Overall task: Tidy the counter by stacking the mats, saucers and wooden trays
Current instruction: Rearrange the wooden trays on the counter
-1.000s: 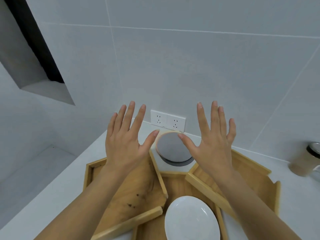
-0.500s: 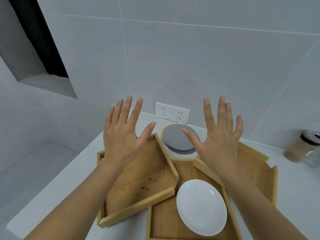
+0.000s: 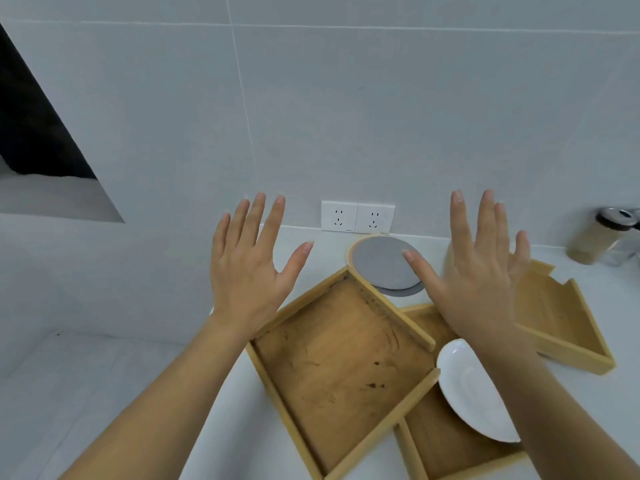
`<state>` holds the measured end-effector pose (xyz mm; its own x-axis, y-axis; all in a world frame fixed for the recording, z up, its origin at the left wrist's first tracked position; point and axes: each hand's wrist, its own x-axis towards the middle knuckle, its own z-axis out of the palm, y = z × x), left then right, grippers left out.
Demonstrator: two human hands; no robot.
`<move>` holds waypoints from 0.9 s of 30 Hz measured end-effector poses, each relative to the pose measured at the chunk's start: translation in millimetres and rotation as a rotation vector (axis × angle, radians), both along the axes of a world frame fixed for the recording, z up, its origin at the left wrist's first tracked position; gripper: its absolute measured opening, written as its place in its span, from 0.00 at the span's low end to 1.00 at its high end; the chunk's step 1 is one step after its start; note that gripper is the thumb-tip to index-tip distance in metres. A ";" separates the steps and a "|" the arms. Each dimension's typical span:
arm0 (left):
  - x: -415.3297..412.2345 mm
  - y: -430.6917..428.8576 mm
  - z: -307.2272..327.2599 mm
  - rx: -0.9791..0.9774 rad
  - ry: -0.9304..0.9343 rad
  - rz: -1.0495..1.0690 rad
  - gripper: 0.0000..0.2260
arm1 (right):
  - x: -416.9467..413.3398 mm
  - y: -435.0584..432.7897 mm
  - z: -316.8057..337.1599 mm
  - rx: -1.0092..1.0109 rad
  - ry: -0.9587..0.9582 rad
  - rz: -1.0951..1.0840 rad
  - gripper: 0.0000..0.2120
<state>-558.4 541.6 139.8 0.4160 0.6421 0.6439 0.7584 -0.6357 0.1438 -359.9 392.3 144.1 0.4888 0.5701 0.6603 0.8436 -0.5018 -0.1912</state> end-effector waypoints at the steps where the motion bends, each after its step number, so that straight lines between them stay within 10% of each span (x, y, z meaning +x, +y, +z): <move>1: -0.7 2.4 -0.2 -0.007 0.003 -0.013 0.30 | -2.7 -0.4 -1.2 0.003 -0.003 -0.015 0.38; 16: -8.5 19.0 -50.4 -0.291 0.092 -0.047 0.29 | -27.4 -33.0 -45.9 -0.023 0.118 -0.047 0.33; 27: -17.3 26.3 -104.5 -0.729 0.198 0.034 0.24 | -73.6 -62.2 -99.9 -0.229 0.717 -0.188 0.29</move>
